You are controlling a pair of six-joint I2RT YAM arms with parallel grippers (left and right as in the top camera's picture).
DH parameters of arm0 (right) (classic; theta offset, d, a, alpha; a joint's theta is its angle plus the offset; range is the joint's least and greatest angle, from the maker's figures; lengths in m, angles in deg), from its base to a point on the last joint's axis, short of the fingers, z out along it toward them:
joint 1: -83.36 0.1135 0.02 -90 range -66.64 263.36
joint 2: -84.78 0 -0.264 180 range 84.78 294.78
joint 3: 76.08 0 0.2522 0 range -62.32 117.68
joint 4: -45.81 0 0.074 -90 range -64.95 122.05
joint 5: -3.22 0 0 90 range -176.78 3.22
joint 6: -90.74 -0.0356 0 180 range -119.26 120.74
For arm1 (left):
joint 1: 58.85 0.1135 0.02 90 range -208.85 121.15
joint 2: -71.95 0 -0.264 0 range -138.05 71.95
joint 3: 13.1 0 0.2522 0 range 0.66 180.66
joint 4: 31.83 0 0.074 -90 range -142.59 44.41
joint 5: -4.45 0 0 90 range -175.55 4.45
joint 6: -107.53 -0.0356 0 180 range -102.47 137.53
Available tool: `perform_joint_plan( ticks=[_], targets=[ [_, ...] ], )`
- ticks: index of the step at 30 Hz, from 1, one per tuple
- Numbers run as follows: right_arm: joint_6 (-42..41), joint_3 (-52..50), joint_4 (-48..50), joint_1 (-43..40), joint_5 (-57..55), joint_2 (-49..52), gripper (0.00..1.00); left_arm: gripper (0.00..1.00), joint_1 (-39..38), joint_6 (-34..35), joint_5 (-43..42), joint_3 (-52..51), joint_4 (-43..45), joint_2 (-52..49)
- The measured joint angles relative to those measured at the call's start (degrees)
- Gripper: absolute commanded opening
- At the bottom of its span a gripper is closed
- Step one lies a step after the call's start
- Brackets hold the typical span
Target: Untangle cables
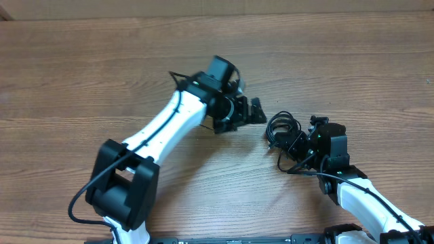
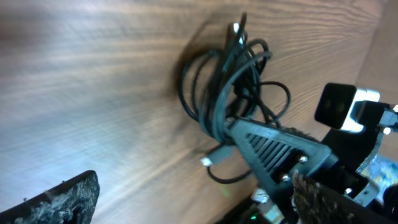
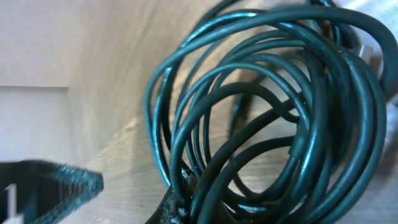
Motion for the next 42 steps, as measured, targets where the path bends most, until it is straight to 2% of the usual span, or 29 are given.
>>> perform_joint_plan(
  ticks=[6, 12, 15, 18, 21, 29, 35, 39, 41, 42],
  targets=[
    [2.5, 0.0, -3.3, 0.0, -0.3, 0.0, 0.04, 0.99, -5.8, 12.3, 2.9, 0.0, 1.5, -1.5],
    [3.4, 0.0, -3.7, 0.0, -0.3, 0.0, 0.04, 1.00, -6.5, 22.8, 4.9, 0.0, 3.1, -7.1],
    [3.6, 0.0, -3.8, 0.0, -0.3, 0.0, 0.04, 0.89, -6.4, 26.5, 5.0, 0.0, 7.3, -10.2],
    [3.6, 0.0, -4.0, 0.0, -0.3, 0.0, 0.04, 0.83, -6.5, 28.2, 4.4, 0.0, 11.8, -12.5],
    [3.6, 0.0, -4.2, 0.0, -0.3, 0.0, 0.04, 0.73, -6.7, 28.8, 3.7, 0.0, 13.2, -13.3],
    [3.6, 0.0, -4.2, 0.0, 0.3, 0.0, 0.04, 0.64, -8.9, 26.8, 5.6, 0.4, 13.6, -13.8],
    [3.7, 0.0, -4.9, 0.0, 0.7, 0.0, 0.04, 0.52, -10.9, 26.7, 7.4, 0.4, 14.5, -14.0],
    [3.6, 0.0, -5.0, 0.0, 1.0, 0.0, 0.04, 0.36, -11.5, 28.6, 10.1, 0.5, 14.6, -14.1],
    [3.7, 0.0, -5.2, 0.0, 1.5, 0.0, 0.04, 0.18, -11.8, 29.8, 11.9, 0.5, 14.6, -14.1],
    [3.6, 0.0, -5.0, 0.0, 1.7, 0.0, 0.04, 0.06, -12.0, 30.3, 13.1, 0.5, 14.6, -14.1]
  ],
)
